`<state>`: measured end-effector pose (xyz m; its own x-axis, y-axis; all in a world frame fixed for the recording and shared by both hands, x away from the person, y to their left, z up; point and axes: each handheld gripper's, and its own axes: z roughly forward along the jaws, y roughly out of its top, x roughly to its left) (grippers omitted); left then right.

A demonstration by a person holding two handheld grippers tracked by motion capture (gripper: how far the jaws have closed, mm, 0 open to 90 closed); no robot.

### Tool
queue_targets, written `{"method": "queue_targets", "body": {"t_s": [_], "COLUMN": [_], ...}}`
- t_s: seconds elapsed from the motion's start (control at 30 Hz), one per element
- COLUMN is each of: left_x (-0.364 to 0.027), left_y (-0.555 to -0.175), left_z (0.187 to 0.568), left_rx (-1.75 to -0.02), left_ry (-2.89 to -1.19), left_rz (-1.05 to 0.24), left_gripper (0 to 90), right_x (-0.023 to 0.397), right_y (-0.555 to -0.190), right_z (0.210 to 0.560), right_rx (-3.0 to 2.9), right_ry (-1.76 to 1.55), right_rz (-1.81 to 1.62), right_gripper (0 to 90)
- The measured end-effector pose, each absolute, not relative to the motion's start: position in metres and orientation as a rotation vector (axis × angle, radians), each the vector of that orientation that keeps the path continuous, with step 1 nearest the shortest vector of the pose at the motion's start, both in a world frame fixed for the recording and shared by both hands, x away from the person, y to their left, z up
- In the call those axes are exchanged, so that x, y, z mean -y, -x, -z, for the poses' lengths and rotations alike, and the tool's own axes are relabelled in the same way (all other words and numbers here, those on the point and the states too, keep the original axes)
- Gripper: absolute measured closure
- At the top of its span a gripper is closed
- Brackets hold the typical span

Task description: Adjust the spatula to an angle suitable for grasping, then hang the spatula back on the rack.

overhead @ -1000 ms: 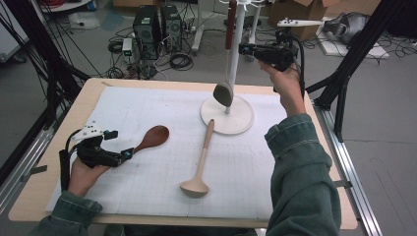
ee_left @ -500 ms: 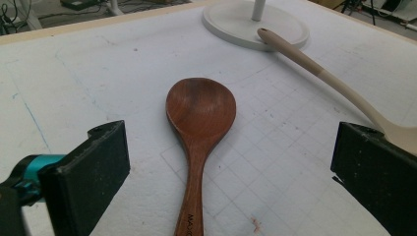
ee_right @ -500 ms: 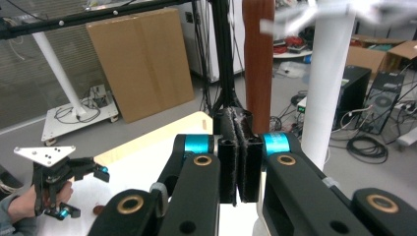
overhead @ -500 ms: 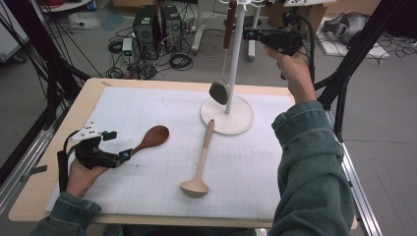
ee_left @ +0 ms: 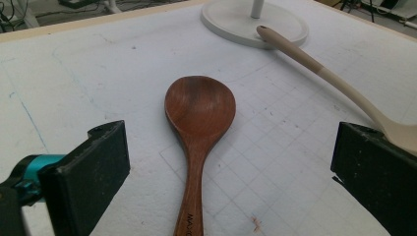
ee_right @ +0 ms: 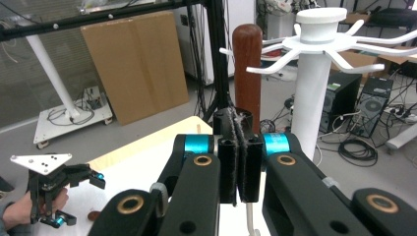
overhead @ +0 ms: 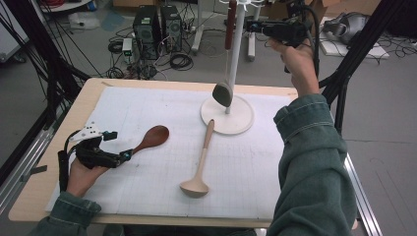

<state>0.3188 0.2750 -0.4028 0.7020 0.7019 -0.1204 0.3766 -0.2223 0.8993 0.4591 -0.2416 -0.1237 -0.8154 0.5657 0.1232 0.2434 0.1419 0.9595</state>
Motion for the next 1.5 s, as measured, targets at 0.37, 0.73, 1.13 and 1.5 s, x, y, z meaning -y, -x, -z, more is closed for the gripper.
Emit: {"method": "queue_targets", "body": {"t_s": [0.37, 0.73, 1.13, 1.5], "left_x": [-0.275, -0.275, -0.275, -0.275], "left_y": [-0.319, -0.318, -0.318, -0.318], "left_z": [0.402, 0.402, 0.401, 0.4], "left_rx": [-0.842, -0.841, -0.835, -0.834], "left_ry": [-1.842, -1.839, -1.839, -1.831], "left_rz": [-0.379, -0.377, -0.378, -0.374], "left_gripper": [1.7, 1.7, 1.7, 1.7], "right_x": [0.246, 0.244, 0.244, 0.249], "right_y": [-0.456, -0.459, -0.463, -0.468], "right_z": [0.123, 0.118, 0.114, 0.107], "right_rx": [-2.144, -2.139, -2.126, -2.109], "right_ry": [-0.791, -0.794, -0.798, -0.808], "right_rz": [-1.722, -1.704, -1.716, -1.709], "right_gripper": [89.6, 89.6, 89.7, 89.8]}}
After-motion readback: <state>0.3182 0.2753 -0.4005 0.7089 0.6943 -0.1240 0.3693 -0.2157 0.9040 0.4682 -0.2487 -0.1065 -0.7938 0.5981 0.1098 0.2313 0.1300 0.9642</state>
